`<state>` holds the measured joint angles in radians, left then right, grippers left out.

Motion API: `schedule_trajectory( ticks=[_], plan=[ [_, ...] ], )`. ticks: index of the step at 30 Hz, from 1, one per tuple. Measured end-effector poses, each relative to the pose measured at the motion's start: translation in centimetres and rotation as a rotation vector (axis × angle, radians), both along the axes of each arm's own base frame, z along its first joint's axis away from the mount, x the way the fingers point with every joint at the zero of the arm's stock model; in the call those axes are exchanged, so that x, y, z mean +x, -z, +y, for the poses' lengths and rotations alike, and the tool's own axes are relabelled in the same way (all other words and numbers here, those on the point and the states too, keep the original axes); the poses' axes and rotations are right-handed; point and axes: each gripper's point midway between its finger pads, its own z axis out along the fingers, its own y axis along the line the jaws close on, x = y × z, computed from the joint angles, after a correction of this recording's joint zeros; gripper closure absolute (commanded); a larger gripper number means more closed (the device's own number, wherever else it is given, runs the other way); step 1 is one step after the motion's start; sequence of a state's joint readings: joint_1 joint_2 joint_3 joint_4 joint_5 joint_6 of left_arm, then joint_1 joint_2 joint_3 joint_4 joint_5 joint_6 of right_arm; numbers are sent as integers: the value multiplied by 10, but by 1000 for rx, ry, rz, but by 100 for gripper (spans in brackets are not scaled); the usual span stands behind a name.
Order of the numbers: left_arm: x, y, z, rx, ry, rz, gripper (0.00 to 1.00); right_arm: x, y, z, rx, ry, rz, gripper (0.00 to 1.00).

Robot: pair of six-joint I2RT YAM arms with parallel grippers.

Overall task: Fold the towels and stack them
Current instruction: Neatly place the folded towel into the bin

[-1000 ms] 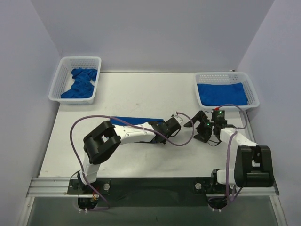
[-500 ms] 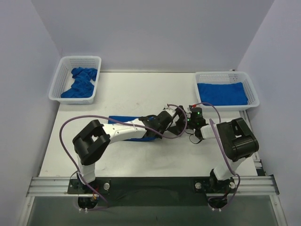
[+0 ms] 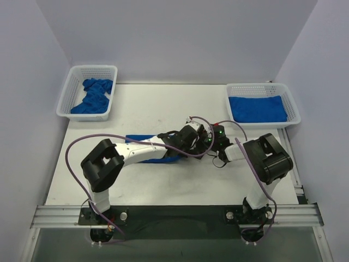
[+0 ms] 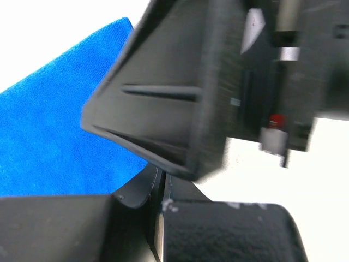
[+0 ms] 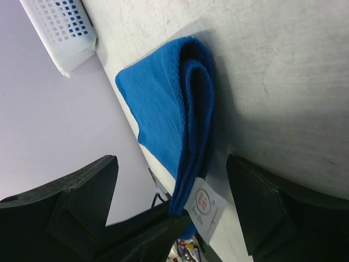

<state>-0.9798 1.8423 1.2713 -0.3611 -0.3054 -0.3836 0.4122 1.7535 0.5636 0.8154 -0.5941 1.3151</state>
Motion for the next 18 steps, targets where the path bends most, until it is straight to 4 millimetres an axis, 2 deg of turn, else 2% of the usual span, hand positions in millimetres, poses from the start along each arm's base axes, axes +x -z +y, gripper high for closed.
schedule_trajectory(
  ticks=[4,9,11,12,13,14,15,16,17,18],
  plan=[
    [1,-4,-2,-18,-7,-5,100,6,2,9,8,-5,8,26],
    [1,-6,-5,-40,-17,-5,100,11,5,19,24,-10,10,34],
    [2,-7,-6,-47,-19,-7,100,13,5,21,26,-12,7,43],
    [2,-7,-7,-52,-19,-6,100,14,8,21,20,-11,8,50],
    [2,-8,-7,-55,-20,-6,100,14,10,22,13,-12,9,65],
    [1,-8,-8,-59,-19,-3,97,13,14,21,-1,-13,8,72],
    [1,-8,-9,-63,-18,0,91,12,19,19,-17,-9,22,79],
    [0,-8,-9,-68,-18,2,86,11,23,18,-27,-9,32,91],
    [0,-8,-10,-71,-17,5,73,10,26,17,-39,-11,34,97],
    [-1,-8,-11,-76,-17,10,67,9,28,16,-52,-15,40,100]
  ],
)
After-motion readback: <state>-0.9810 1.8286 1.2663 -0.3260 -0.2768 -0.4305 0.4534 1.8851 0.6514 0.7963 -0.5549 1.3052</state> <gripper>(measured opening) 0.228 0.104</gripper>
